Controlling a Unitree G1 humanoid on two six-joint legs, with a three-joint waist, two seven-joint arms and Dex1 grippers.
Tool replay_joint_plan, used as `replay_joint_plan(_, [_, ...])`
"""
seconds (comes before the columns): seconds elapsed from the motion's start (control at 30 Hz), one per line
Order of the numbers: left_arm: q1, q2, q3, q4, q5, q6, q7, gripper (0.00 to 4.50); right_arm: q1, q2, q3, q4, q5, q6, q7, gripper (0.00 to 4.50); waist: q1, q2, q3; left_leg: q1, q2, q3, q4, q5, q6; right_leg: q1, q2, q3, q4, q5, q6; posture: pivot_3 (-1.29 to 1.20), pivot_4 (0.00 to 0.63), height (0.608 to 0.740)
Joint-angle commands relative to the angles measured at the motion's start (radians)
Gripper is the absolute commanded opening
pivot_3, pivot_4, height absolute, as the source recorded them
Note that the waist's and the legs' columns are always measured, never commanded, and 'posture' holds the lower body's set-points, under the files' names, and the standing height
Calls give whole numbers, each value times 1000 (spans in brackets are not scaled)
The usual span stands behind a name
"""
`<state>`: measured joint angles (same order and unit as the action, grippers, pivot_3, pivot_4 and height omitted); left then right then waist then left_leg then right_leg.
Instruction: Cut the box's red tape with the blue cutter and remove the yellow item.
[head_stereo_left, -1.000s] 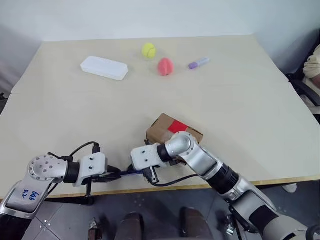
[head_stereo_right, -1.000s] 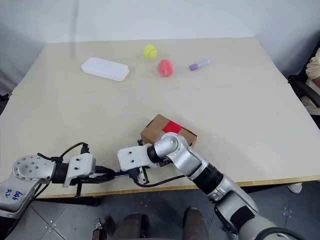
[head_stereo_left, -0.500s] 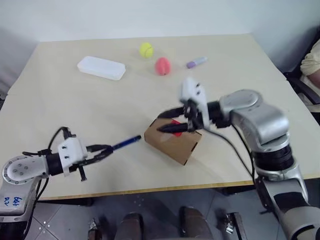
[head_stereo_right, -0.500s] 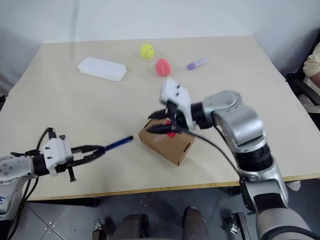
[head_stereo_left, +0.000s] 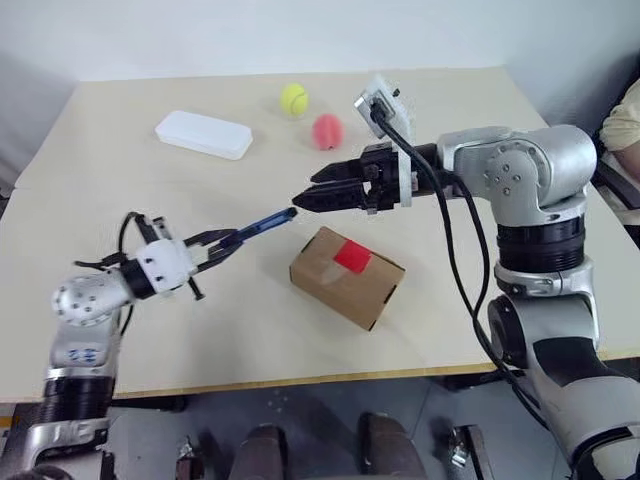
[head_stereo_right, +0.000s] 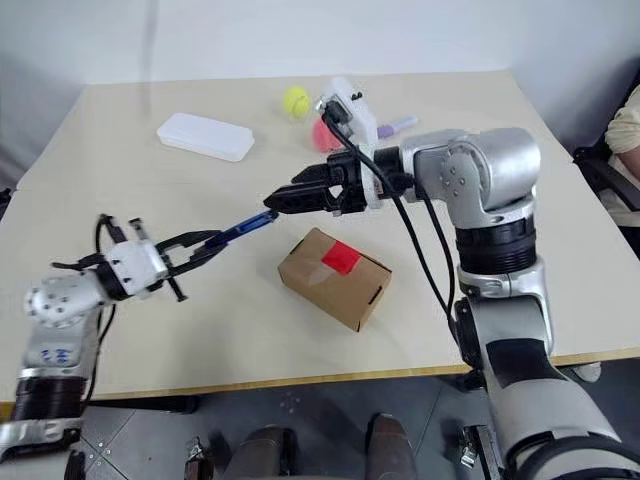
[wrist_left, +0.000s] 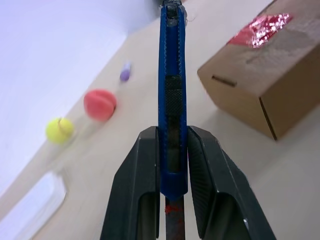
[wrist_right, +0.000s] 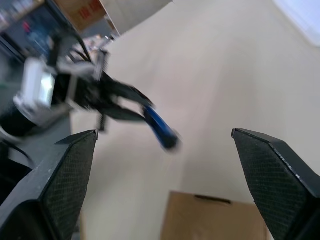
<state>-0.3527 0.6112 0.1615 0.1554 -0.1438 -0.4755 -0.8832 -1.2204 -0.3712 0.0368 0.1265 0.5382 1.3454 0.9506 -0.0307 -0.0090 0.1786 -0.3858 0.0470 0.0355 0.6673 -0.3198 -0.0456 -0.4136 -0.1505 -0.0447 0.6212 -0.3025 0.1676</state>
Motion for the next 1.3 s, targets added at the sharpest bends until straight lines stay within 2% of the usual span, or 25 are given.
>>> replay_joint_plan(0.03, [-58,-32,-27,44,27,-80,54,438,-38,13,15,23,25,1,-4,4476,0,0,0,0,0,0,0,0,0,0,0,-1,0,0,0,0,150,740])
replay_joint_plan(0.2, [-114,-69,-63,99,35,-122,80,438,-19,35,97,94,-11,-76,5,4476,-11,0,0,0,0,0,0,0,0,0,0,-2,0,0,0,0,150,740])
replay_joint_plan(0.47, [-116,-69,-91,93,10,-124,75,438,-27,46,167,186,-44,-167,22,4476,-25,0,0,0,0,0,0,0,0,0,-1,-2,0,0,0,0,150,740])
replay_joint_plan(0.57, [-111,-63,-92,86,3,-120,76,438,-36,44,173,200,-39,-167,40,3872,-26,0,0,0,0,0,0,0,0,0,-1,-2,0,0,0,0,150,740])
replay_joint_plan(0.83, [-102,-63,-91,70,-3,-109,79,438,-47,40,179,220,-45,-181,68,1005,-25,0,0,0,0,0,0,0,0,0,-1,-2,0,0,0,0,150,740])
replay_joint_plan(0.93, [-100,-62,-92,70,-6,-106,77,438,-53,38,168,218,-40,-182,75,112,-25,0,0,0,0,0,0,0,0,0,-1,-2,0,0,0,0,150,740])
replay_joint_plan(1.17, [-96,-64,-103,68,-24,-59,59,438,-44,32,157,194,-32,-179,80,118,-25,0,0,0,0,0,0,0,0,0,-1,-2,0,0,0,0,150,740])
replay_joint_plan(1.23, [-83,-63,-102,52,-29,0,67,1179,-43,30,148,184,-26,-179,77,118,-25,0,0,0,0,0,0,0,0,0,-1,-2,0,0,0,0,150,740])
replay_joint_plan(1.3, [-71,-63,-93,30,-33,68,90,1729,-44,29,140,178,-24,-178,71,118,-25,0,0,0,0,0,0,0,0,0,-1,-2,0,0,0,0,150,740])
